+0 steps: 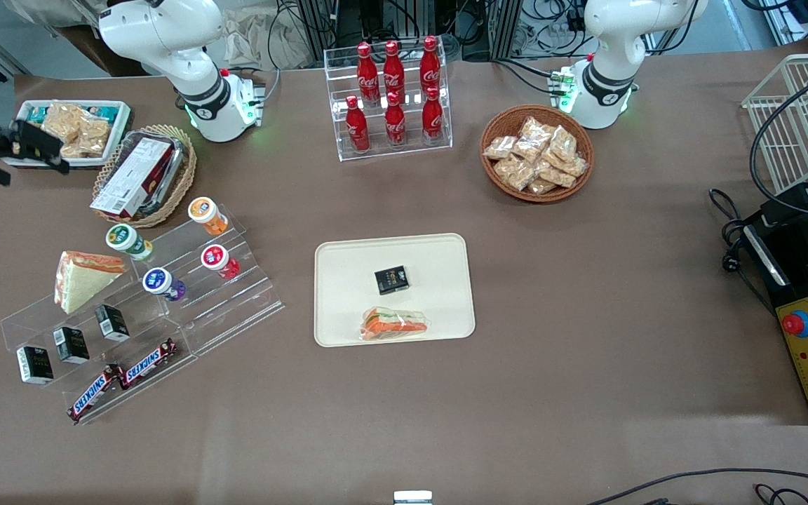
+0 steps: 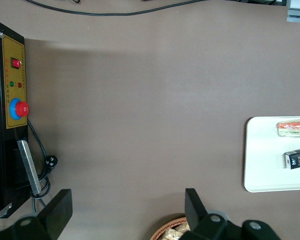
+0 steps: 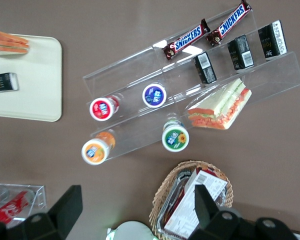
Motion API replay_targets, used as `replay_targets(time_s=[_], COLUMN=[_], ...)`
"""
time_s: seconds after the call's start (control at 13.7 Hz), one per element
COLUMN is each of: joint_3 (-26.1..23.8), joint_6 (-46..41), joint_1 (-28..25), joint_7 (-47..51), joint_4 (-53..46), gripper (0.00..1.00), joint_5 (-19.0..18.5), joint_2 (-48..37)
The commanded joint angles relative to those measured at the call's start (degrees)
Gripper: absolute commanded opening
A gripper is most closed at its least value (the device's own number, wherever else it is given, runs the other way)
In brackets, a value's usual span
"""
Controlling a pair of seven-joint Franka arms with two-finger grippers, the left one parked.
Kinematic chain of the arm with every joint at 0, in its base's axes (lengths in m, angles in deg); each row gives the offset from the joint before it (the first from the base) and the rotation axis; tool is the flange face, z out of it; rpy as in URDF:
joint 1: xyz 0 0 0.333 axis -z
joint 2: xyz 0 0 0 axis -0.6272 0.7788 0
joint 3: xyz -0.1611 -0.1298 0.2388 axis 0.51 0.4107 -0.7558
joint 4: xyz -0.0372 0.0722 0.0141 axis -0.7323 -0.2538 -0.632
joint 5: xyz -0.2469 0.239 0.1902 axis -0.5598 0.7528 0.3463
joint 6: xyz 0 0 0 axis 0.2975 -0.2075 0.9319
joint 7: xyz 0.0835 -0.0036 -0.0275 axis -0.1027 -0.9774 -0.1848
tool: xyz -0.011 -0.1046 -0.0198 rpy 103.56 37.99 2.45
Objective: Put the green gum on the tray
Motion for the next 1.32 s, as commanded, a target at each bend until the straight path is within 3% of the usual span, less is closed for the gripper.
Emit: replay_targets(time_s=[0.0,0.51,1.24], joint_3=[1.0,1.2,1.2], joint_6=[8.5,30.3,36.5], joint_1=[0.3,4.9,5.2], joint_7=[-1.4,-4.8,-3.1], joint_4=[9.3,28.8,36.5], gripper=[1.00,1.00,1.00], joint_5=[-0.5,-2.1,-1.2], joint_2=[-0.8,-0.9,-1.3])
